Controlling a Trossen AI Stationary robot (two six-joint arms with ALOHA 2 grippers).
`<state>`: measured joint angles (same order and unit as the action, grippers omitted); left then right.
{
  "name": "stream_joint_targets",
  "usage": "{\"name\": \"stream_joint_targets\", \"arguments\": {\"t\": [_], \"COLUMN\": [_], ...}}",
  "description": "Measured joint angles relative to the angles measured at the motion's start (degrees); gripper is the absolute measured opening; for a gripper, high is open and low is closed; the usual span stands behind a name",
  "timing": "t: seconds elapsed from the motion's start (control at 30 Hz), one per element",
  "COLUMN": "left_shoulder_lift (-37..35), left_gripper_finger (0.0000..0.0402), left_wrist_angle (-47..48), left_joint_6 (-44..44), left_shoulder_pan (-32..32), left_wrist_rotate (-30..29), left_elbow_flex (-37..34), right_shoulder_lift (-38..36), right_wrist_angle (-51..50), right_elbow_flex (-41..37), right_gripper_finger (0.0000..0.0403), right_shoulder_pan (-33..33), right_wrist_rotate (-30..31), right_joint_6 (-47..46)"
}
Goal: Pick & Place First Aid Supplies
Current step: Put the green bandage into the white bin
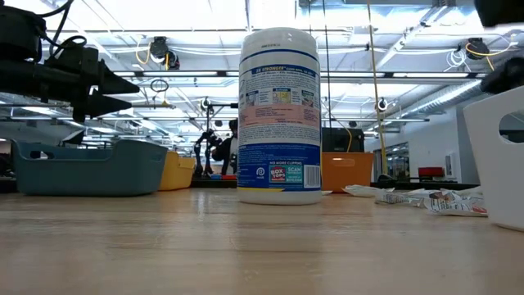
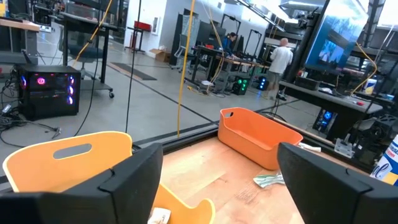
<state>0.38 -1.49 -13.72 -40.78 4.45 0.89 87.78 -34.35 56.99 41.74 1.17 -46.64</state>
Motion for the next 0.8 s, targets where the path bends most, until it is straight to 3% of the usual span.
{"name": "stream_joint_targets", "arguments": {"t": [0.2,0.37,0.6,0.8], "left_shoulder_lift": [0.0,0.0,0.0,0.0], "left_gripper_finger": [0.0306,0.0301,0.0301,0.0301], "left_wrist_angle": [0.0,0.0,0.0,0.0], "left_joint_6": [0.0,0.0,0.0,0.0], "left_shoulder_pan": [0.0,0.0,0.0,0.0], "left_wrist_rotate": [0.0,0.0,0.0,0.0], "left_elbow_flex": [0.0,0.0,0.0,0.0], "right_shoulder_lift": [0.9,0.2,-4.8,-10.8], "right_wrist_angle": [0.0,2.9,1.8,-4.7], "right_elbow_flex": [0.0,0.0,0.1,0.1], "right_gripper_finger": [0.0012,0.0075,0.019,0.0229], "right_shoulder_pan": [0.0,-0.5,-2.7,-8.1], "right_wrist_rotate": [-3.0,-6.0,0.1,5.1], "right_joint_6": [2.6,2.3,-2.1,-10.3]}}
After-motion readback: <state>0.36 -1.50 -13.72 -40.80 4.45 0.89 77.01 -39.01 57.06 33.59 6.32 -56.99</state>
